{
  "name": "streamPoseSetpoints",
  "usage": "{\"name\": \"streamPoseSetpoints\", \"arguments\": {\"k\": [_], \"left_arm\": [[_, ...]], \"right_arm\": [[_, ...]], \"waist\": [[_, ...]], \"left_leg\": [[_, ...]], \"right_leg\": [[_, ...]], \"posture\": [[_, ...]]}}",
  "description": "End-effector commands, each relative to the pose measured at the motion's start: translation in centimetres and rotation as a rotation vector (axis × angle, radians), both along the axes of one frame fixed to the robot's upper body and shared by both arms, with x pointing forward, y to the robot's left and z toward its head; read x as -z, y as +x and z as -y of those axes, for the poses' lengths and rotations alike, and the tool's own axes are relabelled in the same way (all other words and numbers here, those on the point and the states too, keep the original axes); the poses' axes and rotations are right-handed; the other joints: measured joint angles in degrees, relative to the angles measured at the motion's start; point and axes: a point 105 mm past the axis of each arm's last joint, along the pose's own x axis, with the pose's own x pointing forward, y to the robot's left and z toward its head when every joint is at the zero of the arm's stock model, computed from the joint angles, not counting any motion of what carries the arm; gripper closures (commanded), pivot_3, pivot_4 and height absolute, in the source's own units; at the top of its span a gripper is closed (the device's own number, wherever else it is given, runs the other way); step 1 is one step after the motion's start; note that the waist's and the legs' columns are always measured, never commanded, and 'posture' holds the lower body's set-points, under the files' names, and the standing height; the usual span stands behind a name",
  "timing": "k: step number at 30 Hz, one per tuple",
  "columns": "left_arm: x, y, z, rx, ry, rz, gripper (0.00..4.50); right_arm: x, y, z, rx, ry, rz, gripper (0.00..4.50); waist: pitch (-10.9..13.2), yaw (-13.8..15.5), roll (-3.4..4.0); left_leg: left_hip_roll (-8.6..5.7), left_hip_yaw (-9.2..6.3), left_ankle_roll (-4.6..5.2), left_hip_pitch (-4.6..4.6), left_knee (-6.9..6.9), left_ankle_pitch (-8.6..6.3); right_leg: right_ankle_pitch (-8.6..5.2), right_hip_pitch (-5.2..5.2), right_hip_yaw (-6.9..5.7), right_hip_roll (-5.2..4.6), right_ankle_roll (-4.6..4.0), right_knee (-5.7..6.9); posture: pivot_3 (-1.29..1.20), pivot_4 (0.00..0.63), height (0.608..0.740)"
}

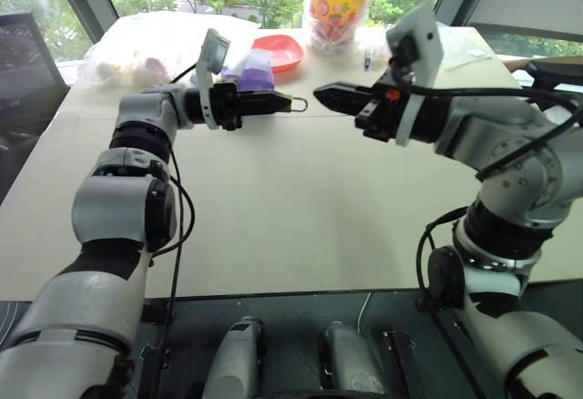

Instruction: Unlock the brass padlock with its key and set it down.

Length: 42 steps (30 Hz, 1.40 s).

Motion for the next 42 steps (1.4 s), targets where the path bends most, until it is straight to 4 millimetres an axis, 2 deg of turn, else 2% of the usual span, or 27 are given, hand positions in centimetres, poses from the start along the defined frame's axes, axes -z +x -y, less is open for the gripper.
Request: {"name": "streamPoseSetpoints", "arguments": {"k": [1, 19, 26, 32, 34, 37, 41, 42], "left_arm": [[-2.5, -0.5, 0.3, 0.035, -0.02, 0.076, 4.5], [-3.4, -2.1, 0.6, 0.126, -0.016, 0.109, 4.5], [-4.6, -2.9, 1.0, 0.171, -0.022, 0.147, 4.5], [-5.3, -2.5, 0.7, 0.144, -0.049, 0.145, 4.5], [-5.3, -2.2, 0.5, 0.125, -0.05, 0.141, 4.5], [-5.1, -1.3, 0.4, 0.07, -0.058, 0.12, 4.5], [-3.2, -0.3, 0.9, 0.016, -0.056, 0.067, 4.5], [-2.8, -0.1, 1.1, 0.008, -0.06, 0.053, 4.5]], "right_arm": [[-1.2, -0.3, 0.3, 0.022, 0.014, 0.05, 4.17], [0.4, 2.6, 0.1, 0.066, -0.005, 0.001, 4.17], [2.0, 1.5, -0.9, -0.045, -0.003, -0.091, 4.17], [2.0, 0.6, -0.8, -0.088, 0.032, -0.127, 4.17], [2.7, 0.6, -0.3, -0.065, 0.024, -0.141, 4.17], [5.0, 0.3, 0.9, -0.007, -0.045, -0.171, 4.17], [8.6, -1.0, 2.2, 0.059, -0.151, -0.208, 4.17], [9.0, -1.4, 2.3, 0.063, -0.162, -0.21, 3.66]], "waist": [[0.0, 0.1, 0.0], [0.0, -0.1, 0.0], [0.0, -0.1, 0.0], [0.0, -0.1, 0.0], [0.0, -0.1, 0.0], [0.0, 0.2, 0.0], [0.0, 0.2, -0.01], [0.0, 0.2, -0.01]], "left_leg": [[-0.01, 0.0, 0.0, -0.01, 0.0, 0.0], [-0.02, 0.01, 0.02, -0.02, -0.01, 0.0], [-0.02, 0.01, 0.03, -0.03, -0.01, -0.01], [0.0, 0.01, 0.04, -0.02, -0.01, 0.0], [0.0, 0.01, 0.04, -0.02, -0.01, -0.01], [-0.01, 0.01, 0.07, -0.05, -0.01, -0.03], [-0.04, 0.03, 0.14, -0.07, 0.03, -0.07], [-0.05, 0.02, 0.14, -0.11, 0.01, -0.07]], "right_leg": [[0.0, 0.0, 0.0, -0.01, 0.0, 0.0], [0.0, -0.02, 0.02, 0.0, 0.0, -0.01], [0.0, -0.01, 0.02, 0.0, 0.0, -0.03], [0.0, -0.01, 0.02, 0.0, 0.0, -0.03], [0.0, -0.01, 0.02, 0.0, 0.0, -0.03], [-0.01, 0.0, 0.01, 0.0, 0.0, -0.08], [-0.01, 0.03, 0.01, -0.04, 0.01, -0.17], [-0.01, 0.0, 0.01, -0.04, 0.01, -0.17]], "posture": [[0.0, 0.15, 0.74], [0.0, 0.15, 0.74], [0.0, 0.15, 0.74], [0.0, 0.15, 0.74], [0.0, 0.15, 0.74], [0.0, 0.15, 0.74], [0.0, 0.15, 0.74], [0.0, 0.15, 0.74]]}}
